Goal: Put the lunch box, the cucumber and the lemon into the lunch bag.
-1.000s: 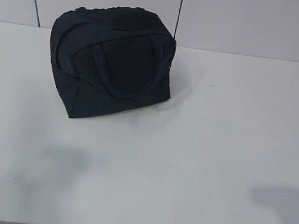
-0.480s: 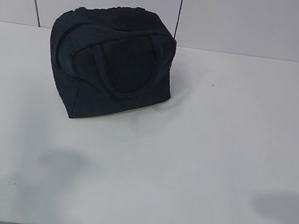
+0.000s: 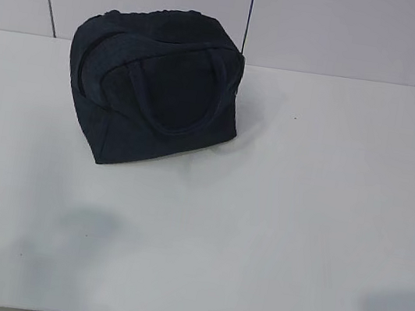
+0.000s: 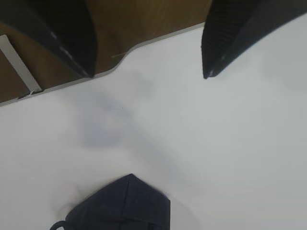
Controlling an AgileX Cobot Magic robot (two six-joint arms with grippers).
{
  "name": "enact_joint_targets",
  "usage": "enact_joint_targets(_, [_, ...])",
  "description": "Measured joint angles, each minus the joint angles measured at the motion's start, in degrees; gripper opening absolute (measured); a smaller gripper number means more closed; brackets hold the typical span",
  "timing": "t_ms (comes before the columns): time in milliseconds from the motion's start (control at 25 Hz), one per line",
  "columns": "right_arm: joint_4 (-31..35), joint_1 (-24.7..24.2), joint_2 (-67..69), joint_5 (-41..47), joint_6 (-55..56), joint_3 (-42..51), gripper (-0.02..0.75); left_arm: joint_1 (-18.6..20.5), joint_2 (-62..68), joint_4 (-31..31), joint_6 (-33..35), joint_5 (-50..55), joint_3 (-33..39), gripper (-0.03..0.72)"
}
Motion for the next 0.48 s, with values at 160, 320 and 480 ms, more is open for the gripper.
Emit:
enact_joint_targets(160, [0.00, 0.00, 0.00, -0.51, 0.00, 0.74, 0.588, 0.00, 0.00, 0.00, 0.43, 0.00, 0.00, 0.494])
enact_joint_targets(320, [-1.13, 0.00, 0.00, -0.74, 0.00, 0.83, 0.588, 0.00, 0.00, 0.00, 0.54, 0.00, 0.13, 0.494])
enact_joint_targets(480, [-3.54, 0.00, 0.00, -0.86, 0.00, 0.83, 0.587, 0.00, 0.00, 0.13, 0.77, 0.00, 0.40, 0.494])
